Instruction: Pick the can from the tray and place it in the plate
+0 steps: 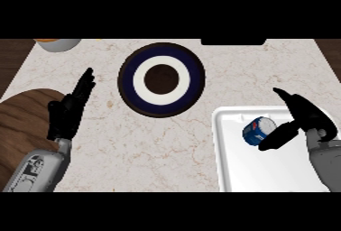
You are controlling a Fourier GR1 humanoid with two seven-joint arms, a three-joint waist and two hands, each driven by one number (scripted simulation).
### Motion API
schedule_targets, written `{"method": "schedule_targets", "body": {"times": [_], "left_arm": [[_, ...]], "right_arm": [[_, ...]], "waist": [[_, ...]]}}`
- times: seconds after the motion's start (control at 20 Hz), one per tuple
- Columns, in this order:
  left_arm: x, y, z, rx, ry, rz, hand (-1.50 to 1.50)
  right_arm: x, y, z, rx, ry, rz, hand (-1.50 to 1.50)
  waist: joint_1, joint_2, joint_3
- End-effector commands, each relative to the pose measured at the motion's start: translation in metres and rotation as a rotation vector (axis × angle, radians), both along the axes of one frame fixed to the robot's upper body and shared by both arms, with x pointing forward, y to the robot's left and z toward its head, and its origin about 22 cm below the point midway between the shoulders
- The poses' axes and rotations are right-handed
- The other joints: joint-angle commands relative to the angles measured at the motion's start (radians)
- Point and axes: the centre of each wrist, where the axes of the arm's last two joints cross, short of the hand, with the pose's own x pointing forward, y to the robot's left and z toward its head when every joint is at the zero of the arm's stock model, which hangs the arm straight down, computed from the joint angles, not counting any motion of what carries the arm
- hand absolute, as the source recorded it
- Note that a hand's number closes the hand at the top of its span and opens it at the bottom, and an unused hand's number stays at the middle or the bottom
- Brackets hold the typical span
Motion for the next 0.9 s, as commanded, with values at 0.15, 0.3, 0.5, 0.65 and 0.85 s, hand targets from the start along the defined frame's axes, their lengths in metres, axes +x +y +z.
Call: {"method": "schedule_targets", "body": {"times": [0.15,0.3,0.5,0.65,0.85], "left_arm": [[0.017,0.012,0.011,-0.004,-0.008,-0.008,0.0],[0.006,0.003,-0.012,0.013,0.009,0.001,0.0],[0.004,0.013,-0.009,0.003,-0.001,0.0,0.0],[0.002,-0.005,-0.001,0.014,0.008,-0.007,0.0],[0.001,0.01,-0.005,-0.001,-0.017,-0.002,0.0]], "right_arm": [[0.005,0.004,-0.02,-0.042,0.079,-0.008,-1.5],[-0.01,-0.011,-0.033,-0.045,-0.006,-0.005,1.5],[0.004,-0.002,-0.028,-0.094,-0.043,-0.012,1.5],[0.01,-0.009,-0.024,-0.081,-0.061,-0.021,1.5],[0.013,-0.003,-0.041,-0.094,-0.109,0.023,1.5]], "waist": [[-0.001,0.001,0.0],[-0.003,0.001,0.0],[-0.001,0.0,0.0],[0.0,0.0,0.0],[0.001,0.001,0.0]]}}
